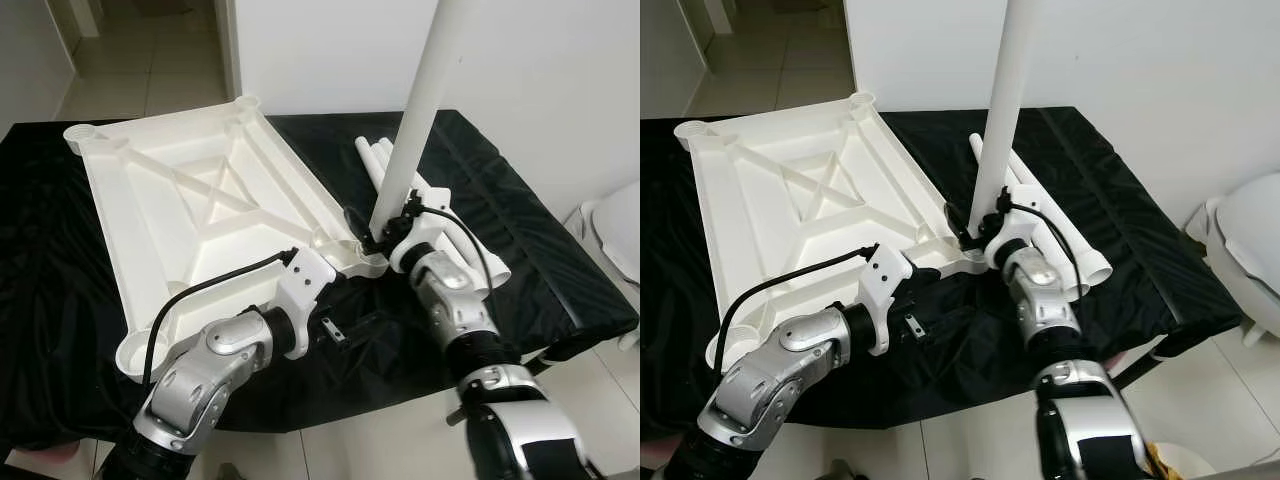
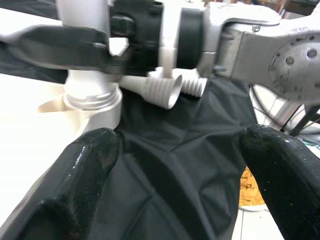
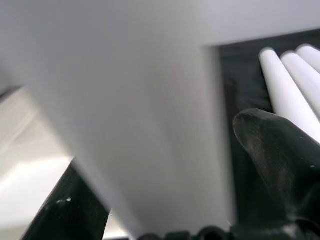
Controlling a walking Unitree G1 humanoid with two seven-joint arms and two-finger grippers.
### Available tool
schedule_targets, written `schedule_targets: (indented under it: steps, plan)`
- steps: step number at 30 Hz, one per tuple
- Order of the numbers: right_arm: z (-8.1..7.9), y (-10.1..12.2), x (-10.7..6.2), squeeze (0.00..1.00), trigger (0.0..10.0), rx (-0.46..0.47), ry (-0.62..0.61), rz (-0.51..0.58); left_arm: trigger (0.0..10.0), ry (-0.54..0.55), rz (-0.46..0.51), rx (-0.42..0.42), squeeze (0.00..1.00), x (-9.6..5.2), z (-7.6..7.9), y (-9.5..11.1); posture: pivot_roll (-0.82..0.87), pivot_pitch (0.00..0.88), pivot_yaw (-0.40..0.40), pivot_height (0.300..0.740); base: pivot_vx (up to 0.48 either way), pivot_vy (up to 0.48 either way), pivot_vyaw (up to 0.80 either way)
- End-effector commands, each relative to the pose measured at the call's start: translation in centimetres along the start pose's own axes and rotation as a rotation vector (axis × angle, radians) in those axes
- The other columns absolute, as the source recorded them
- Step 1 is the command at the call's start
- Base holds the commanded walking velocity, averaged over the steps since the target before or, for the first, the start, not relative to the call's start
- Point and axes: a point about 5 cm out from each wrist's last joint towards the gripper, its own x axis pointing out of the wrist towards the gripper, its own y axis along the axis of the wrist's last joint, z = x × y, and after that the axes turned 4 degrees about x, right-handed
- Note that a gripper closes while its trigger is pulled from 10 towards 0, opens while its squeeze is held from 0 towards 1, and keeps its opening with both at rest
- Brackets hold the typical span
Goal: Building children table
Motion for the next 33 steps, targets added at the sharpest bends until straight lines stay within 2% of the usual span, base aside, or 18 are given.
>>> schedule_targets:
  steps: [1,5,11,20,21,22,23,24,33]
  plan:
    - [0.4,-0.3,-0.2,0.0,10.0,-0.021,0.047,-0.036,10.0,-0.012,-0.005,0.005,0.0,0.1,0.1,-0.1,-0.02,0.0,-0.052,0.74,0.0,0.0,0.0]
    - [1.3,-0.5,-0.7,0.0,10.0,-0.071,0.156,-0.094,10.0,-0.014,-0.005,0.005,0.0,0.0,0.1,0.0,-0.03,0.008,-0.041,0.74,0.0,0.0,0.0]
    - [1.6,-0.1,-0.6,0.0,10.0,-0.095,0.262,-0.125,10.0,-0.01,-0.006,0.006,0.0,-0.1,-0.1,0.1,-0.02,0.018,-0.031,0.74,0.0,0.0,0.0]
    - [1.8,0.3,-0.1,0.0,10.0,-0.107,0.268,-0.156,10.0,0.012,-0.002,0.009,0.0,-0.2,-0.5,0.3,0.0,0.022,-0.032,0.74,0.0,0.0,0.0]
    - [1.8,0.2,0.0,0.0,3.8,-0.106,0.268,-0.168,10.0,0.017,-0.002,0.009,0.0,-0.3,-0.5,0.3,0.0,0.022,-0.035,0.74,0.0,0.0,0.0]
    - [1.8,0.2,0.0,0.0,3.8,-0.106,0.268,-0.168,10.0,0.017,-0.002,0.009,0.0,-0.3,-0.5,0.3,0.0,0.022,-0.035,0.74,0.0,0.0,0.0]
    - [1.8,0.0,0.0,0.0,2.6,-0.095,0.27,-0.181,10.0,0.02,-0.002,0.008,0.0,-0.3,-0.6,0.3,0.0,0.022,-0.035,0.74,0.0,0.0,0.0]
    - [1.8,-0.2,0.0,0.0,0.0,-0.091,0.268,-0.192,10.0,0.023,-0.002,0.009,0.0,-0.4,-0.6,0.3,0.01,0.023,-0.036,0.74,0.0,0.0,0.0]
    - [1.9,-1.1,-0.3,0.0,0.0,-0.049,0.258,-0.24,10.0,0.034,-0.003,0.008,0.0,-0.6,-0.6,0.3,0.01,0.025,-0.038,0.74,0.0,0.0,0.0]
